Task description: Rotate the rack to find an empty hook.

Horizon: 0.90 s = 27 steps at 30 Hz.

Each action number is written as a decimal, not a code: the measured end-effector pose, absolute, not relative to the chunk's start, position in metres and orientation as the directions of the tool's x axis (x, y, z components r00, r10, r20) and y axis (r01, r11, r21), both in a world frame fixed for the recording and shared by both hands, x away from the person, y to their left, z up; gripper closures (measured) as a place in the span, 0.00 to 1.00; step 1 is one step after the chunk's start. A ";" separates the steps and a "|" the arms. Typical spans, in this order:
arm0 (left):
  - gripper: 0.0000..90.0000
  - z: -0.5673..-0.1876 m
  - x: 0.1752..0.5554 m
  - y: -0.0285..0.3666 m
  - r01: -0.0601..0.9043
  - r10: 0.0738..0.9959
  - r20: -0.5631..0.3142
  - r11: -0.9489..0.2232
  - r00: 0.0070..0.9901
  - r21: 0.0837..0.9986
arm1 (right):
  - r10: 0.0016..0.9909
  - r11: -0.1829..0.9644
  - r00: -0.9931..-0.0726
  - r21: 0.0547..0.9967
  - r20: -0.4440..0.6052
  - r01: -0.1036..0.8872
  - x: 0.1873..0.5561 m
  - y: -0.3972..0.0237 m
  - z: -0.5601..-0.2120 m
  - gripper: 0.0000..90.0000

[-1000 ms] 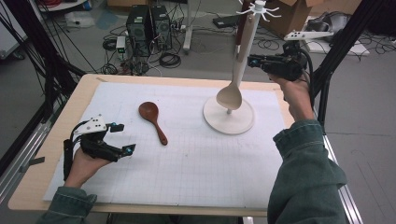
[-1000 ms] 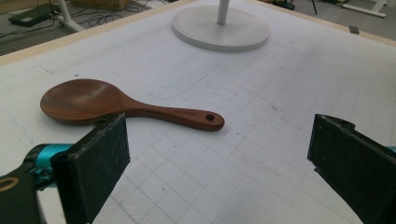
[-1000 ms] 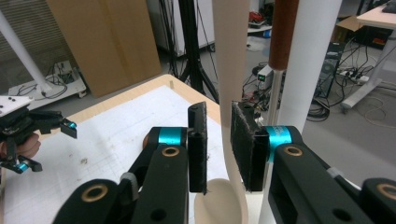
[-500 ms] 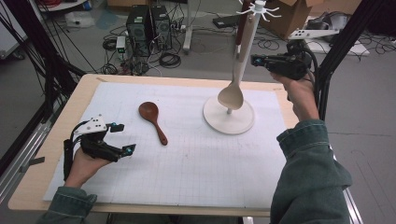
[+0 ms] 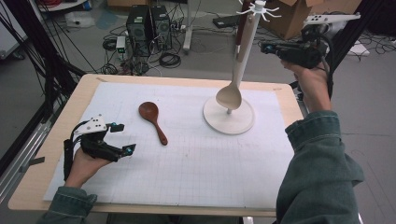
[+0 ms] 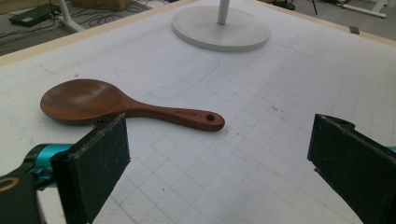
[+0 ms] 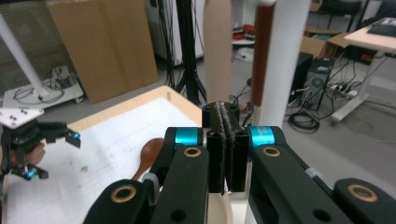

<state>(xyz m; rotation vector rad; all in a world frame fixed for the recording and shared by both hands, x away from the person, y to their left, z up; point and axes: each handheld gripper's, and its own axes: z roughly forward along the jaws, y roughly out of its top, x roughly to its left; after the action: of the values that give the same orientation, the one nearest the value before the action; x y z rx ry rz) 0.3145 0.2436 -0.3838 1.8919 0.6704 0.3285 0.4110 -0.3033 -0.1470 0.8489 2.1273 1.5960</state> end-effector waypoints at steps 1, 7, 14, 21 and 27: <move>0.07 -0.384 0.315 0.243 0.298 0.588 -0.076 -0.291 0.805 0.909 | 0.649 0.187 -0.757 0.950 0.073 0.252 0.412 -0.305 -0.145 0.99; 0.07 -0.384 0.314 0.243 0.298 0.588 -0.075 -0.291 0.805 0.909 | 0.665 0.166 -0.743 0.955 0.076 0.246 0.416 -0.309 -0.132 0.99; 0.07 -0.381 0.314 0.246 0.292 0.592 -0.074 -0.282 0.802 0.914 | 0.682 0.125 -0.727 0.967 0.080 0.223 0.422 -0.313 -0.116 0.99; 0.07 -0.380 0.314 0.247 0.290 0.590 -0.071 -0.286 0.804 0.913 | 0.683 0.129 -0.727 0.968 0.072 0.217 0.424 -0.307 -0.111 0.99; 0.07 -0.381 0.314 0.246 0.293 0.591 -0.075 -0.282 0.803 0.913 | 0.684 0.135 -0.727 0.968 0.064 0.212 0.423 -0.302 -0.110 0.99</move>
<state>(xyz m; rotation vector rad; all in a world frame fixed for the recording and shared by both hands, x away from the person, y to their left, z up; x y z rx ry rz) 0.3136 0.2460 -0.3810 1.8825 0.6693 0.3355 0.4230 -0.3015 -0.1099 0.8611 2.0240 1.6210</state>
